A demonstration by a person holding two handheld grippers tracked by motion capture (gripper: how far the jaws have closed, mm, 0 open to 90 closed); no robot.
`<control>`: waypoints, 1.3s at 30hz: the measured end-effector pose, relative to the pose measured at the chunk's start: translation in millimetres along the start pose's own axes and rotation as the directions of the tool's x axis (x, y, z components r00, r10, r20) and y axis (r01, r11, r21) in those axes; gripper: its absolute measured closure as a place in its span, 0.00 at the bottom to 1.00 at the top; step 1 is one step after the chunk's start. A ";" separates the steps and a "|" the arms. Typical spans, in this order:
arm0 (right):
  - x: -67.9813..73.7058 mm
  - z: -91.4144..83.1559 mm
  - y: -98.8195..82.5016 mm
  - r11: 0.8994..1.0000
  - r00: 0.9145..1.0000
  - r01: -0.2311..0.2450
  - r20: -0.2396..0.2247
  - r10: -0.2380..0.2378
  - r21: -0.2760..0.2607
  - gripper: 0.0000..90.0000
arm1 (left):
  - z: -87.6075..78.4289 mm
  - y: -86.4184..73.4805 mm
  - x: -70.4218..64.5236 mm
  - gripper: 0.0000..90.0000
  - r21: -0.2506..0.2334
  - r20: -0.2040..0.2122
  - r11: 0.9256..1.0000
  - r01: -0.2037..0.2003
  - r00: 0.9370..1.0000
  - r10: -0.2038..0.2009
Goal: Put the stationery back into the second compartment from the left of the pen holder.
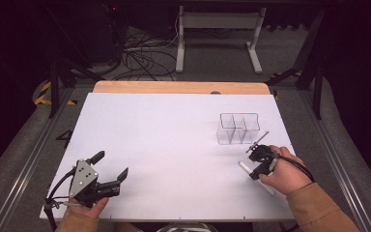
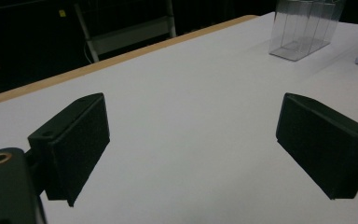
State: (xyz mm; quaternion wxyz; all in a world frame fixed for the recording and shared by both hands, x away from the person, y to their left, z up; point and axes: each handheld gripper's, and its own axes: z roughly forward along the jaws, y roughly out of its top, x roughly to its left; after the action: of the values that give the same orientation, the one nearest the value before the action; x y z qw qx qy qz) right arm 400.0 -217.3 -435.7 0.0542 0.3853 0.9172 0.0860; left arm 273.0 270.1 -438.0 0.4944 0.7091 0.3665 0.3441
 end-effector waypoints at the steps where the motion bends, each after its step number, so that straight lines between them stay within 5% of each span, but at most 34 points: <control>1: 0.5 0.5 0.1 1.000 1.000 0.000 0.001 0.000 0.003 0.80 | 0.0 0.0 0.0 0.12 0.000 0.001 1.000 0.000 1.000 0.000; 11: 2.8 4.8 0.8 0.999 0.999 0.030 0.027 -0.031 0.021 0.87 | 0.1 0.0 0.0 0.12 0.000 0.002 1.000 -0.001 1.000 0.001; 27: 3.5 4.0 -0.2 1.000 0.999 0.015 0.028 -0.015 0.019 0.87 | 0.1 -0.1 -0.1 0.12 0.001 0.002 1.000 -0.002 1.000 0.002; 39: 5.8 -17.2 -1.5 0.996 1.000 0.013 0.021 -0.011 -0.084 0.87 | -0.2 0.2 -0.4 0.12 0.003 0.002 1.000 -0.007 1.000 0.007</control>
State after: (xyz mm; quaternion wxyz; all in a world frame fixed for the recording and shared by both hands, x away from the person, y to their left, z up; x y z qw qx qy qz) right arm 392.0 -216.2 -419.3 0.0804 0.3779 0.9145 0.1204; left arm 272.6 269.8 -437.8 0.4925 0.7115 0.3641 0.3444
